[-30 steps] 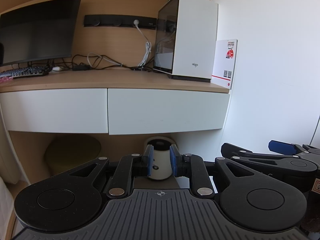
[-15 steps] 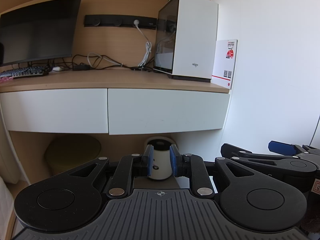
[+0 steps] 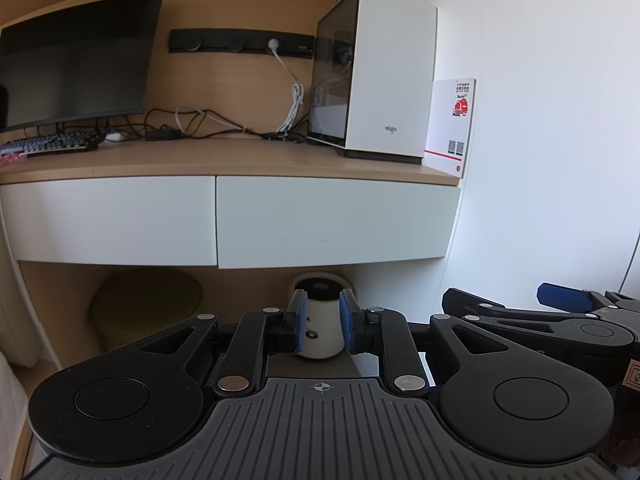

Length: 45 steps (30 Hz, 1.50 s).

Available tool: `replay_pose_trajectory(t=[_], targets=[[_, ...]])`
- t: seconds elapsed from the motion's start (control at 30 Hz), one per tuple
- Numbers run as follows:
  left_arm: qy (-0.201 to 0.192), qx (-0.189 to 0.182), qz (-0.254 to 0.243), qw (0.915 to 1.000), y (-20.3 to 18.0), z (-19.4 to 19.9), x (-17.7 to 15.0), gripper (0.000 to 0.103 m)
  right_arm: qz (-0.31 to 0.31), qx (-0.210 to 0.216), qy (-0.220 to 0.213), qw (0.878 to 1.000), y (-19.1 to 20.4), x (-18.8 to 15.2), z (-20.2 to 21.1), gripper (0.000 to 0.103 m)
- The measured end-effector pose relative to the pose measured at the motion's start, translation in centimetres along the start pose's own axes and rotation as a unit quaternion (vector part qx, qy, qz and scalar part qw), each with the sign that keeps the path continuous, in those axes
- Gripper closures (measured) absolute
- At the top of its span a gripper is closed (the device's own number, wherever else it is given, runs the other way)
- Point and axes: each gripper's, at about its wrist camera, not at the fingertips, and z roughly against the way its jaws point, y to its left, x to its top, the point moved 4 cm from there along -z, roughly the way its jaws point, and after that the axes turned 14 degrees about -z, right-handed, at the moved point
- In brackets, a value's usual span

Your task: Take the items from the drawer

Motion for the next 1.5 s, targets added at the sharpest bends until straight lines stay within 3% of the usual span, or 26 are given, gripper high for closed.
replay_pose_trajectory(t=[1.13, 1.5], targets=[[-0.001, -0.005, 0.001, 1.0, 1.5, -0.5, -0.5, 0.082, -0.002, -0.003, -0.001, 1.0, 0.0, 0.1, -0.1, 0.0], [-0.019, 0.017, 0.015, 0.9996, 3.9, -3.7, 1.2, 0.082, -0.011, -0.021, -0.018, 1.0, -0.6, 2.2, -1.7, 0.0]])
